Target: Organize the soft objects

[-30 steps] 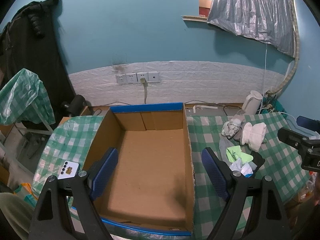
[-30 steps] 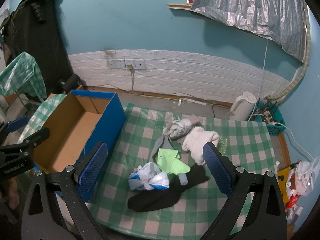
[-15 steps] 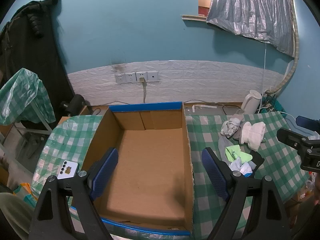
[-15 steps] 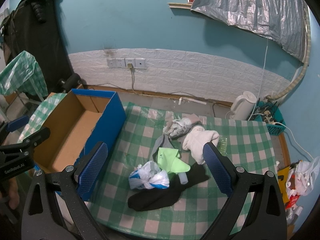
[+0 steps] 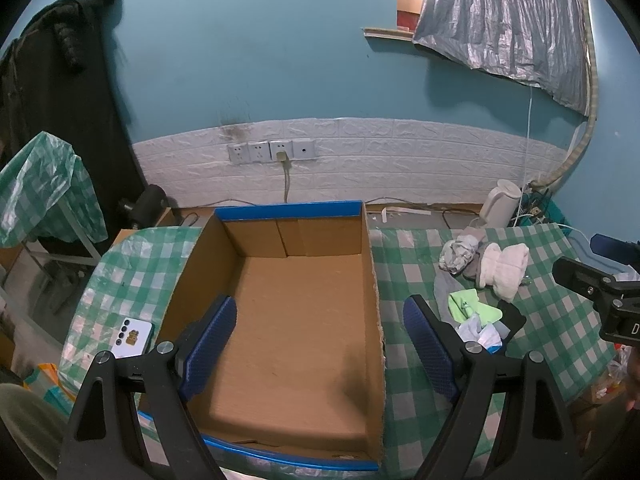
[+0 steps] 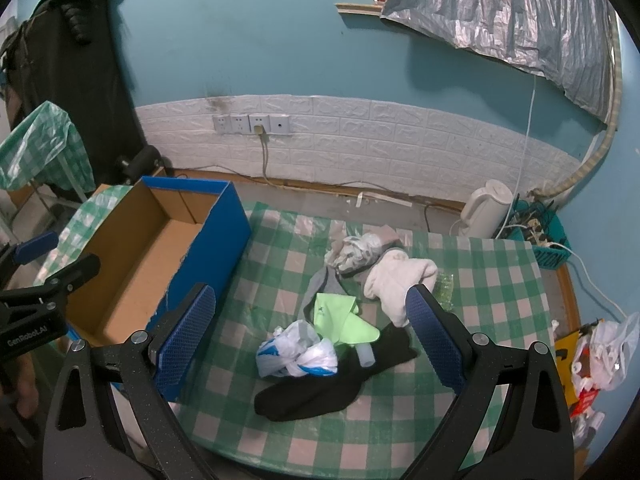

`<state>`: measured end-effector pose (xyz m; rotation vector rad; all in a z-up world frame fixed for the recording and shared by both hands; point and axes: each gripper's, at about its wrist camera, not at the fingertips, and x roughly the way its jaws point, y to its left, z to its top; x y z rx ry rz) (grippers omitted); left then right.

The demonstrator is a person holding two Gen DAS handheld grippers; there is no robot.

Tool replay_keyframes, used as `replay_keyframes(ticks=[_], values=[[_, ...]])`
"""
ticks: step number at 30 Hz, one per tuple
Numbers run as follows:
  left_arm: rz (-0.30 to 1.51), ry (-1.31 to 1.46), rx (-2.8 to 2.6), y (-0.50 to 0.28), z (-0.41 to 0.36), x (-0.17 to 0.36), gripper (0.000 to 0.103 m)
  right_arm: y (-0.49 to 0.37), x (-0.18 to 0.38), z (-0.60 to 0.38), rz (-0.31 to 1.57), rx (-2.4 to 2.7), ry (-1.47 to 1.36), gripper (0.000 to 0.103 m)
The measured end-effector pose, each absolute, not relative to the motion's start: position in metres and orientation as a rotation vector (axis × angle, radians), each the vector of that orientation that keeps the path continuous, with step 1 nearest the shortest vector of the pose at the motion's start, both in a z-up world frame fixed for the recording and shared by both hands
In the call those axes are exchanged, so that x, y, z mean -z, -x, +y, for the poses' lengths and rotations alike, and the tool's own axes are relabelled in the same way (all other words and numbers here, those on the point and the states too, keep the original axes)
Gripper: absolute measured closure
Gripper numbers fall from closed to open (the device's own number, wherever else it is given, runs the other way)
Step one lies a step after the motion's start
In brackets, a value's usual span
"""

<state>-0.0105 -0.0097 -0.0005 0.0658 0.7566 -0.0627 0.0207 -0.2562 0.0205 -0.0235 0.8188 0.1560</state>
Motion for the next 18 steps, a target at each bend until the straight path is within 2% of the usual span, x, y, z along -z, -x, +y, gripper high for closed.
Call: replay_keyframes(ticks=[18], values=[[0.759, -0.064, 0.063, 0.0105, -0.0108, 0.0006, 0.016, -0.0219, -0.0201, -0.2555, 0.827, -0.156, 0.025, 0.007]])
